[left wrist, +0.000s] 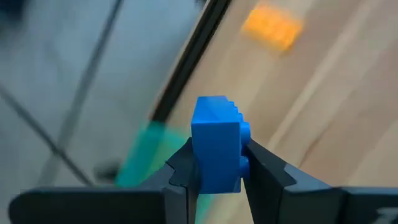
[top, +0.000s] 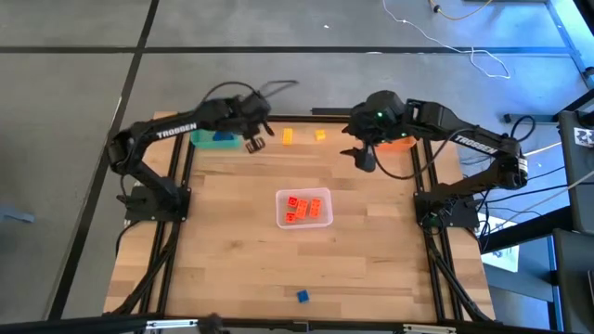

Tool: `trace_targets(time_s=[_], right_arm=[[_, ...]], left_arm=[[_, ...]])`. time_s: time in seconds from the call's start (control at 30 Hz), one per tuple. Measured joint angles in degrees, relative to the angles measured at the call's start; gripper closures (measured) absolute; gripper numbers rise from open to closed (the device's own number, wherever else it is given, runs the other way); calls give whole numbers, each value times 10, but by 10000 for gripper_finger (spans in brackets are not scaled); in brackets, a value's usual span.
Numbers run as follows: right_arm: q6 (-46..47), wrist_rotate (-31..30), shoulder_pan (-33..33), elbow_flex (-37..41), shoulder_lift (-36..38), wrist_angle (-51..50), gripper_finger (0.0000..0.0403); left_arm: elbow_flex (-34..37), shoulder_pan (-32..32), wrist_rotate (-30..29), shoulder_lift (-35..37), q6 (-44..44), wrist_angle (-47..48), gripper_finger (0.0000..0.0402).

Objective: Sort & place blocks by color
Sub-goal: Put the top blue game piece into the blue bin

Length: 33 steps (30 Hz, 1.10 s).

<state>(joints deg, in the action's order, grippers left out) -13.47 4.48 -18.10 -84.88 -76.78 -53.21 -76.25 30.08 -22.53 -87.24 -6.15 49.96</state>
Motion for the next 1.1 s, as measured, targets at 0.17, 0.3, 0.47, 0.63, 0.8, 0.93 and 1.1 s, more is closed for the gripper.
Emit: trace_targets(time_s=[0.17,0.3,0.47,0.63,0.8,0.93,1.1], right_arm=[[-36,0,-10,0,2,1,93],[-53,0,-13,0,2,2,93],[-55,0,-14,0,2,2,93],[-51,1,-14,0,2,2,93],[-48,1,-14,0,2,3,93],[-48,1,-14,0,2,10,93],[-48,1,-14,0,1,30,93]], left_arm=[[0,74,6,0,149,89,315],[0,121,22,-3,234,133,315],[26,163,28,-10,255,118,315],[101,192,44,-10,261,45,315],[166,209,54,-10,262,-25,315],[198,223,73,-10,262,-61,315],[214,228,68,-10,252,-62,293]])
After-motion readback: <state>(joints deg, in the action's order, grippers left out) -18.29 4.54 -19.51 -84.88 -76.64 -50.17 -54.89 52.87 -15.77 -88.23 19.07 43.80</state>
